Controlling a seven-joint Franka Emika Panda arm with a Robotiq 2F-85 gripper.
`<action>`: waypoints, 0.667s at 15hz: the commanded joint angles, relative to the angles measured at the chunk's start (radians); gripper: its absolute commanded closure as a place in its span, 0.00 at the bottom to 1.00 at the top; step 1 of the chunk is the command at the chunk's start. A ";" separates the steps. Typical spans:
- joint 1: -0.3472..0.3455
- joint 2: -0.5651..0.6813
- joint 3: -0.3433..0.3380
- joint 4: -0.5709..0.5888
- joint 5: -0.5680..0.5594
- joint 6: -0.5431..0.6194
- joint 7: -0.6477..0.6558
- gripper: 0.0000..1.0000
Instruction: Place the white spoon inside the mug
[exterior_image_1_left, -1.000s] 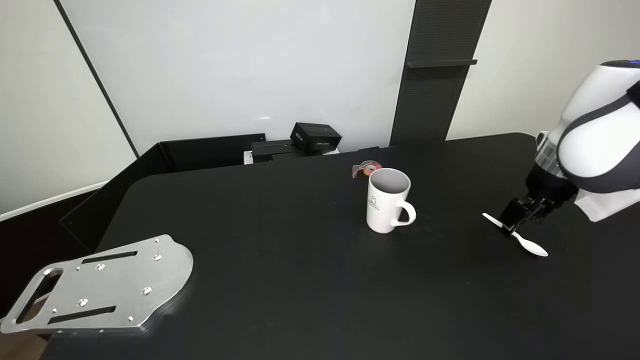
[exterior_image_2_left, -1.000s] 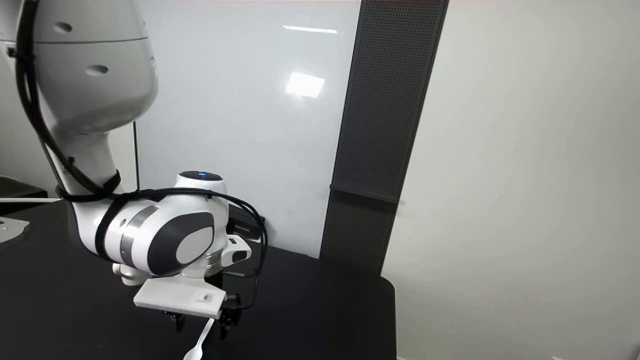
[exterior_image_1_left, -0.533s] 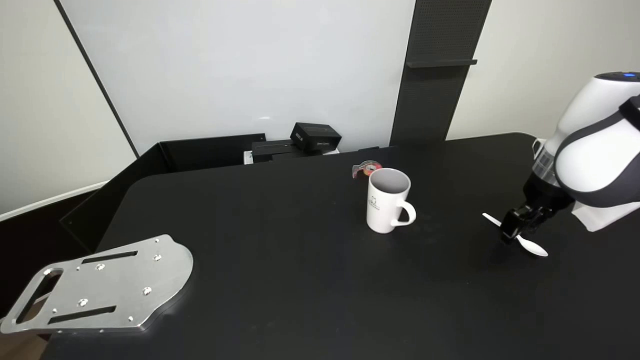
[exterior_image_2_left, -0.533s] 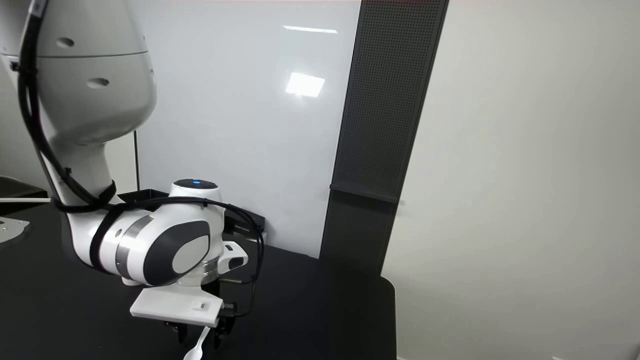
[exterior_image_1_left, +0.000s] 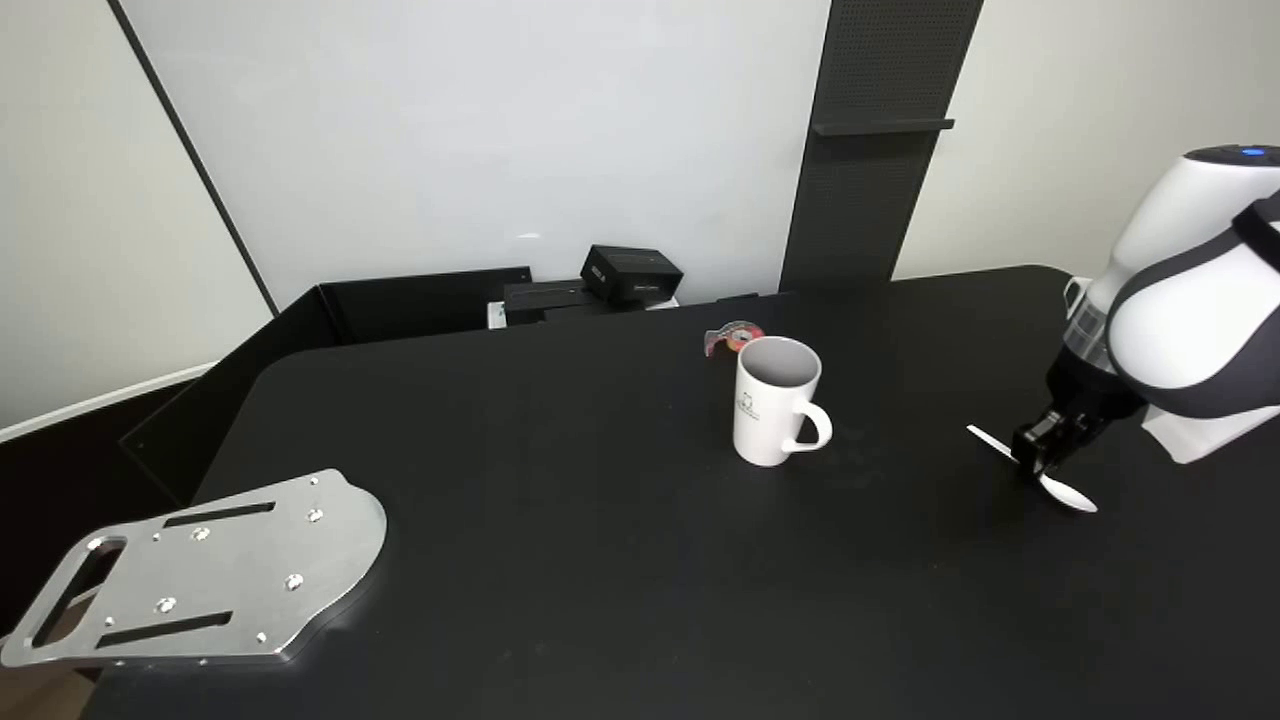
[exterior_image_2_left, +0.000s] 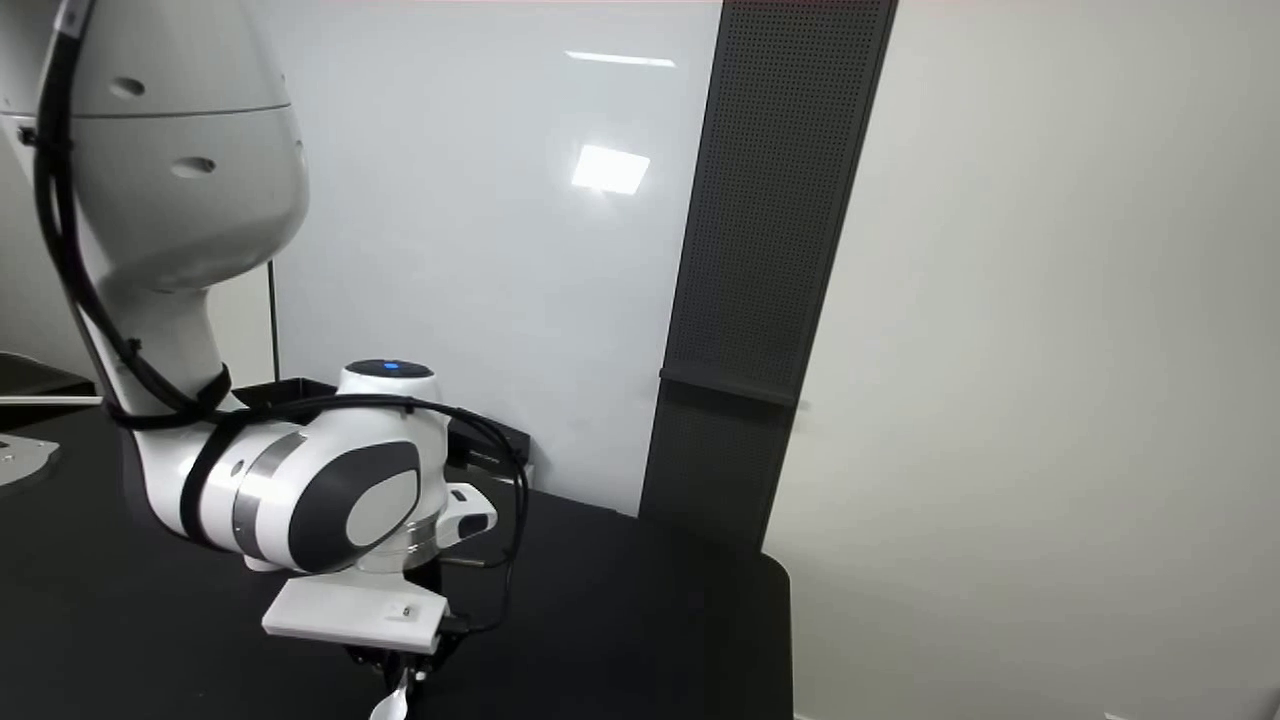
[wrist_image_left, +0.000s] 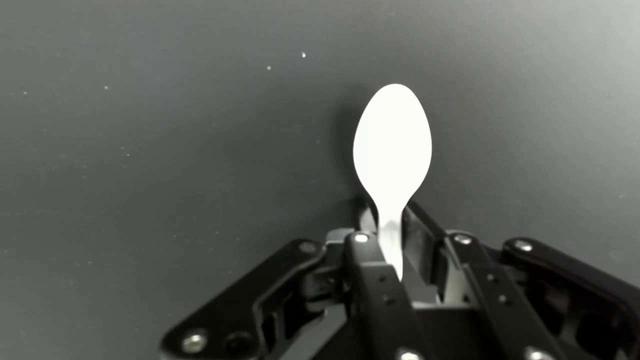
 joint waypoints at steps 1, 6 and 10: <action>0.030 0.005 -0.037 0.010 -0.028 -0.007 0.065 1.00; 0.066 -0.033 -0.084 0.038 -0.022 -0.077 0.120 0.97; 0.058 -0.088 -0.080 0.095 0.026 -0.197 0.229 0.97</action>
